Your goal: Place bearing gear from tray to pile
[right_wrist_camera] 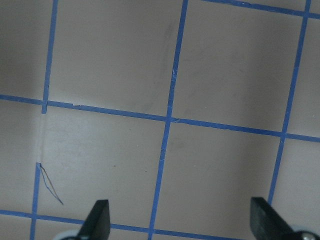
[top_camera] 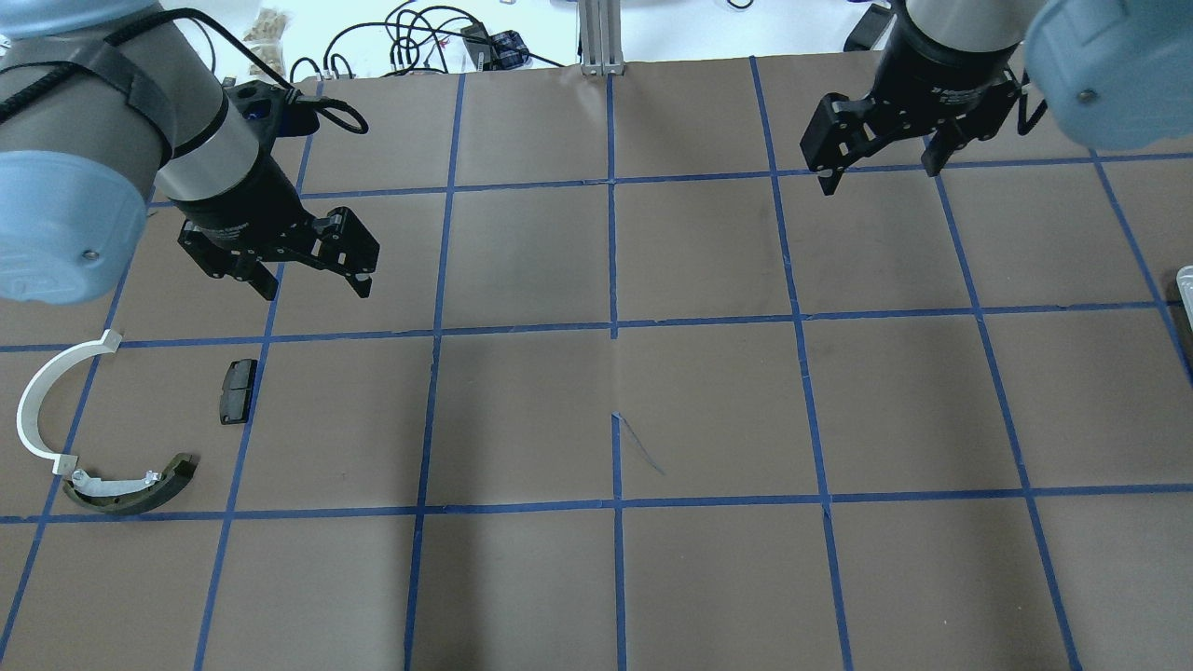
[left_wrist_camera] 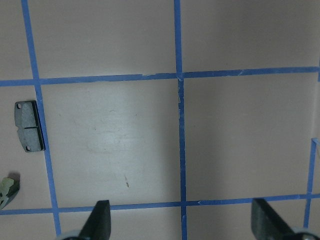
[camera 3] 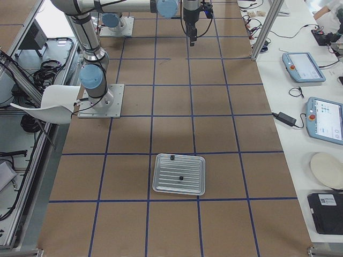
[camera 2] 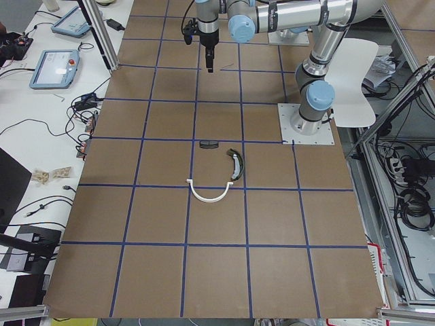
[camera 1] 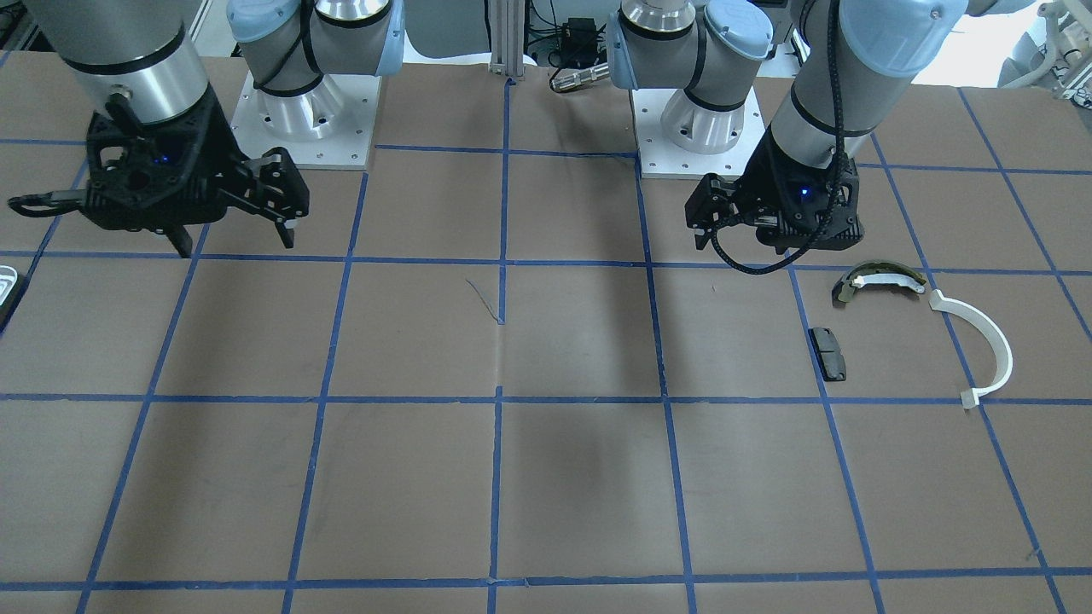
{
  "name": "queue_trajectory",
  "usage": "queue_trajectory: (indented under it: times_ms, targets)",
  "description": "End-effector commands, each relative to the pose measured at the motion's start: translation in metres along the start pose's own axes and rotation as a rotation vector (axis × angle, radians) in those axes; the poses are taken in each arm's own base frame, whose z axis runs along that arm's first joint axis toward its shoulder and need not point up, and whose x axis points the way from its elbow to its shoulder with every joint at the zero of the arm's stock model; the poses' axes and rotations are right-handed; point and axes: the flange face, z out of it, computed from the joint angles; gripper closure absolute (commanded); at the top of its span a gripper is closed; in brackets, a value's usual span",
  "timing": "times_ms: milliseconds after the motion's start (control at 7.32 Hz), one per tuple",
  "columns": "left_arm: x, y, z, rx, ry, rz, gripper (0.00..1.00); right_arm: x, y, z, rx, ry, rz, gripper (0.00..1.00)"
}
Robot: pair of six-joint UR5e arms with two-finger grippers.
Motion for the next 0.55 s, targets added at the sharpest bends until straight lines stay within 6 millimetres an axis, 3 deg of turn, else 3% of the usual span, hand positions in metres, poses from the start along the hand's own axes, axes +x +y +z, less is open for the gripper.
queue_trajectory:
  times_ms: [0, 410]
  targets:
    - [0.001, 0.003, -0.005, 0.011, -0.001, 0.002, 0.00, 0.099, 0.004, 0.008, -0.013, 0.013, -0.088, 0.00]
    - [0.004, 0.017, -0.022, 0.037, -0.010, 0.005, 0.00, 0.264, 0.028, 0.051, -0.071, -0.012, -0.151, 0.00]
